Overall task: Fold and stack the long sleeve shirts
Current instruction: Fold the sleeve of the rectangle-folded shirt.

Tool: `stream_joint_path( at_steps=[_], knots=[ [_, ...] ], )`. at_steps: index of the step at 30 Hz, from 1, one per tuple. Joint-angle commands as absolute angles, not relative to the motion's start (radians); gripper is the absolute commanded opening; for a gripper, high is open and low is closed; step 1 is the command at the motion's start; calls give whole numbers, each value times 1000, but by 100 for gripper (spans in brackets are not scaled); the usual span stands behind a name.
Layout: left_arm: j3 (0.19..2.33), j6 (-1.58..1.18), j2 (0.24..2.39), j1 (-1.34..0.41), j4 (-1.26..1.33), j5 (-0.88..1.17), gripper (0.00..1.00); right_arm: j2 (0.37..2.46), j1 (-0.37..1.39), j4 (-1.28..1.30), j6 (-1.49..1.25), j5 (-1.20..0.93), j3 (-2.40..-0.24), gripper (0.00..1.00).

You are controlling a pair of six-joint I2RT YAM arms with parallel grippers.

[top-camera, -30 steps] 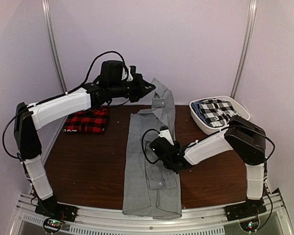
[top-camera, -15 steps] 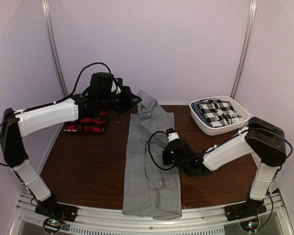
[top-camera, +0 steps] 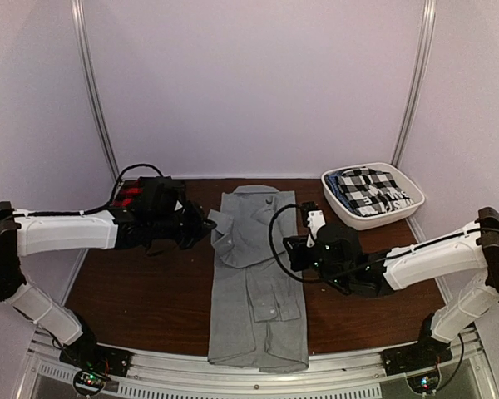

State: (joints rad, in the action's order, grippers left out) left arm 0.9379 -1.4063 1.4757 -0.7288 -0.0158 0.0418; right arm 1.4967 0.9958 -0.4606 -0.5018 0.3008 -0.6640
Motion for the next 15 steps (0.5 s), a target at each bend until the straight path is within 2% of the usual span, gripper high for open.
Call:
stream_joint_path(
  at_steps=[1,8,12,15],
  knots=[
    [831,-1528,1422,-799,20,16,0,1451,988,-388,-537,230,-677,18],
    [744,-1518,1390,-880,6,28,0,1461,988,-345,-546,112,-702,21],
    [721,-1441,1354,-887,-142,-28,1,1484,989,-310,-536,48,-733,25],
    [645,-1415,1268,-878,-166,-96,18,1497,989,-314,-530,26,-735,25]
  ],
)
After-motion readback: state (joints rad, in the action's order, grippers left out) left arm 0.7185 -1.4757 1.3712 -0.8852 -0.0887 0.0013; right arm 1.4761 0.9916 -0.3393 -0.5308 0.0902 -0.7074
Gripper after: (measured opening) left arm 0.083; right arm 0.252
